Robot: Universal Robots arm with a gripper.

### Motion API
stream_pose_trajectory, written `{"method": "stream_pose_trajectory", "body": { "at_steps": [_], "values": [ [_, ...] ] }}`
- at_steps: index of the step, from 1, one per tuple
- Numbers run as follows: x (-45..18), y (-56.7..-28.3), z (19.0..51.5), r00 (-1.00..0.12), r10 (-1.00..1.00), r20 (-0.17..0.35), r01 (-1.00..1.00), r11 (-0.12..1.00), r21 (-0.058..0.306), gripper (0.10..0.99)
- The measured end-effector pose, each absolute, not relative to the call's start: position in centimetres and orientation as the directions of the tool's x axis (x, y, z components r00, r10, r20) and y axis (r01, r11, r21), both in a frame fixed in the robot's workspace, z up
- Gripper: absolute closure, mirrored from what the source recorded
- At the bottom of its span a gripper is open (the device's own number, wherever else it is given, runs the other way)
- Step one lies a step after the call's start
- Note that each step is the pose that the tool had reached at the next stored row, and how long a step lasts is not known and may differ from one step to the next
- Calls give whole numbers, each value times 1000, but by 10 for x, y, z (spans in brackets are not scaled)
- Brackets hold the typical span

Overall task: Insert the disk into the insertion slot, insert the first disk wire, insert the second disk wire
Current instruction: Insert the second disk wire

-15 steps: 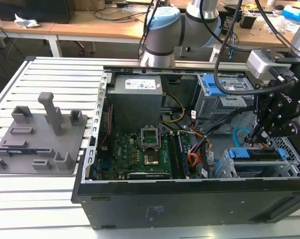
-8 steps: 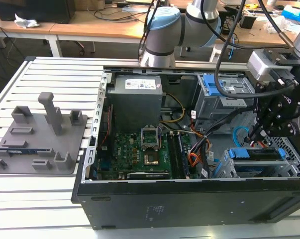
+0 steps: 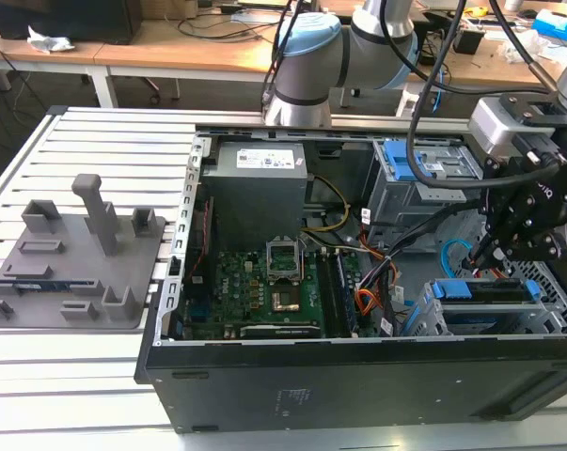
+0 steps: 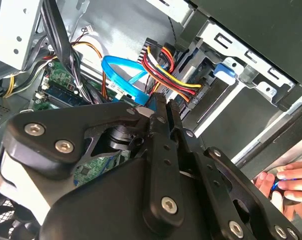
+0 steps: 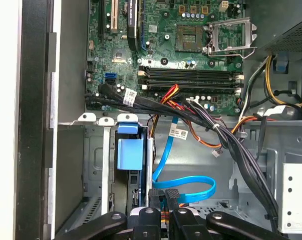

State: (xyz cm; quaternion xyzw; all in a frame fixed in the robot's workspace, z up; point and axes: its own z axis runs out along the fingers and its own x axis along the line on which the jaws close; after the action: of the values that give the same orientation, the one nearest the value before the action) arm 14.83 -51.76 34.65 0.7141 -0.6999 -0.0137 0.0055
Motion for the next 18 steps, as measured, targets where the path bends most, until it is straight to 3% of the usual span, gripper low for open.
{"method": "stream_pose_trajectory", "body": {
  "at_steps": [18],
  "values": [
    [149, -524, 347, -18, -1000, -14, -1000, 18, 19, 925]
  ]
}}
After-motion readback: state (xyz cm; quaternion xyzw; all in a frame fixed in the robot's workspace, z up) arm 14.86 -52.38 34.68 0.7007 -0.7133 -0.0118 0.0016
